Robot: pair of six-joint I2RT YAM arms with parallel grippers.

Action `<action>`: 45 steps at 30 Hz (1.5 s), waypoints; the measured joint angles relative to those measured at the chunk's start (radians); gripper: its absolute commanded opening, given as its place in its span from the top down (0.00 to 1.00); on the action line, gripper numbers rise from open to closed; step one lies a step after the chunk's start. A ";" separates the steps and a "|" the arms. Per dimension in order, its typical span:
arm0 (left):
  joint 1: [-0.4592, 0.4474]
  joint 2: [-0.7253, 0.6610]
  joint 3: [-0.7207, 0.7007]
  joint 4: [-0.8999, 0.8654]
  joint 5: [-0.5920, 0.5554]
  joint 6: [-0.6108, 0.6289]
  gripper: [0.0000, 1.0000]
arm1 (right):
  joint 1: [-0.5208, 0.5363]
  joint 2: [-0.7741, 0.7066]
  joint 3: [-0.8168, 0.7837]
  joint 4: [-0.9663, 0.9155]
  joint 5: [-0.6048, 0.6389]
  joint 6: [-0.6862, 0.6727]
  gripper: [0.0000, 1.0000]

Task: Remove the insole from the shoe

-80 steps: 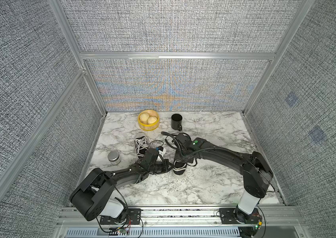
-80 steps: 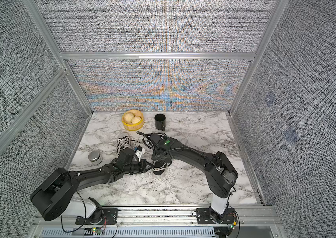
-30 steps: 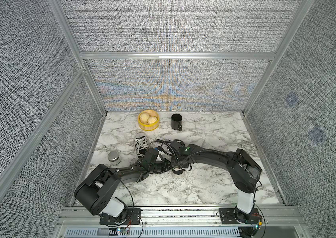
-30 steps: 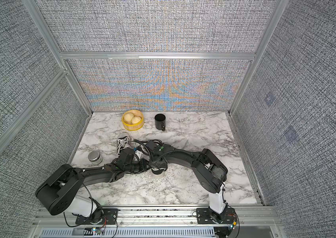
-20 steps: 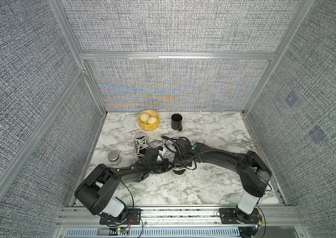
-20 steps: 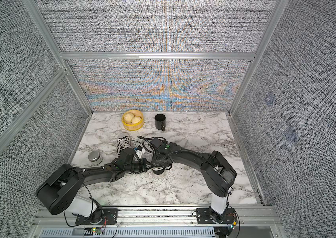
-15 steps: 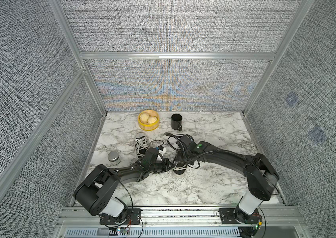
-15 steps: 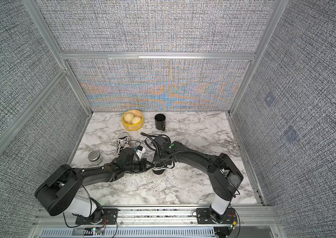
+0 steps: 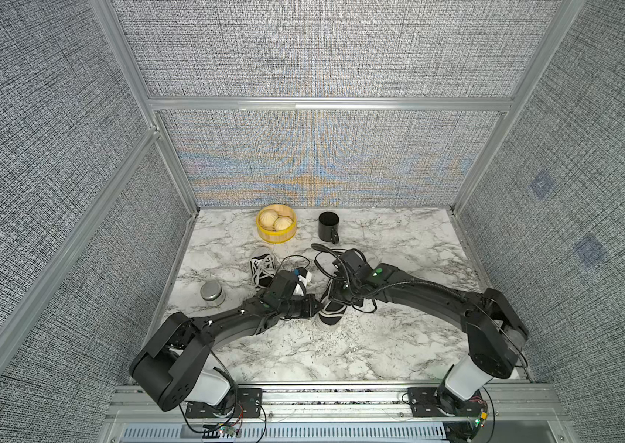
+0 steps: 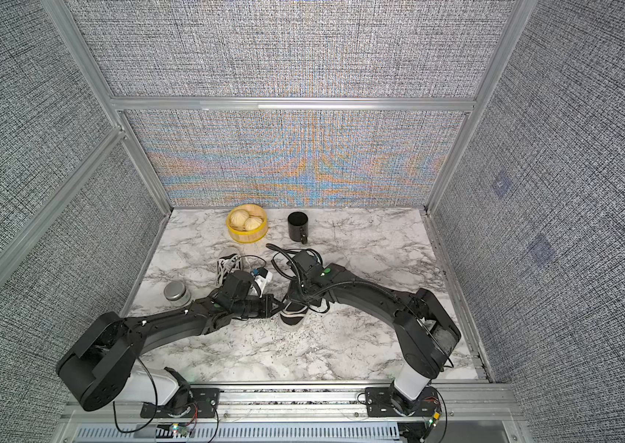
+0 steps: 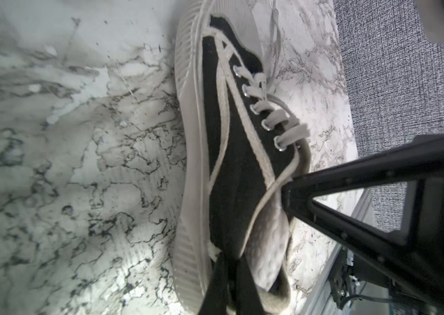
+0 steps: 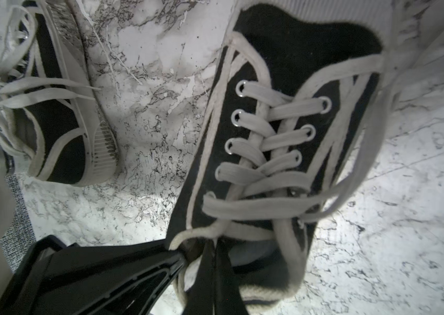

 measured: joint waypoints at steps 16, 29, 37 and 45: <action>-0.080 -0.013 0.027 -0.121 -0.198 0.207 0.98 | -0.126 0.103 0.081 0.019 -0.231 -0.087 1.00; -0.082 -0.249 -0.043 -0.187 -0.323 0.026 0.66 | -0.088 0.161 0.086 0.077 -0.270 -0.067 1.00; -0.082 -0.341 -0.051 -0.216 -0.328 -0.191 0.64 | -0.089 0.161 0.082 0.099 -0.268 -0.075 1.00; -0.077 -0.243 -0.003 -0.151 -0.192 -0.359 0.58 | -0.088 0.162 0.069 0.117 -0.270 -0.086 1.00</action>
